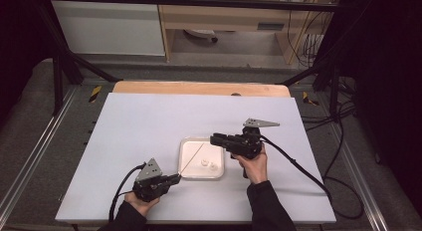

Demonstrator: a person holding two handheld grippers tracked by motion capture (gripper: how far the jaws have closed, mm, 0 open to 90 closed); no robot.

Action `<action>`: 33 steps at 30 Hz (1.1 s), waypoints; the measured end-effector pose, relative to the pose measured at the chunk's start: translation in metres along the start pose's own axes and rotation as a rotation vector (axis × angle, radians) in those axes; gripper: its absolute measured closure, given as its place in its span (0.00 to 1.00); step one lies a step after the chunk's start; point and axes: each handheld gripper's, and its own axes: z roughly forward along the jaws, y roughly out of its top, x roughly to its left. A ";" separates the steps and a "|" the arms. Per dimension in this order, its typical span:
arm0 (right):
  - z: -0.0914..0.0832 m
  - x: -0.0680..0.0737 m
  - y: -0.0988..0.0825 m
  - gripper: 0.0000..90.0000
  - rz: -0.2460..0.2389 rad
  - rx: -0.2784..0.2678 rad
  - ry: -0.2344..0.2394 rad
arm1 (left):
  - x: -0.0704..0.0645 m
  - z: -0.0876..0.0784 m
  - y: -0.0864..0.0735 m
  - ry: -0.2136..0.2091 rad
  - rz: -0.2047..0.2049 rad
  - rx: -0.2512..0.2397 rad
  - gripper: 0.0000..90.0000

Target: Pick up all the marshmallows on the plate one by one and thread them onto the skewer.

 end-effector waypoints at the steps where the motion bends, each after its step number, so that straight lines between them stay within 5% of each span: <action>1: 0.001 0.000 0.000 0.79 0.006 -0.005 0.009 | 0.000 0.000 0.000 0.000 0.000 -0.001 0.98; 17: 0.011 0.001 -0.003 0.80 0.052 0.012 0.072 | -0.003 0.000 0.000 -0.005 0.010 -0.009 0.98; 33: 0.017 0.001 -0.010 0.84 0.083 0.059 0.113 | -0.005 0.004 0.000 0.002 0.044 0.041 0.98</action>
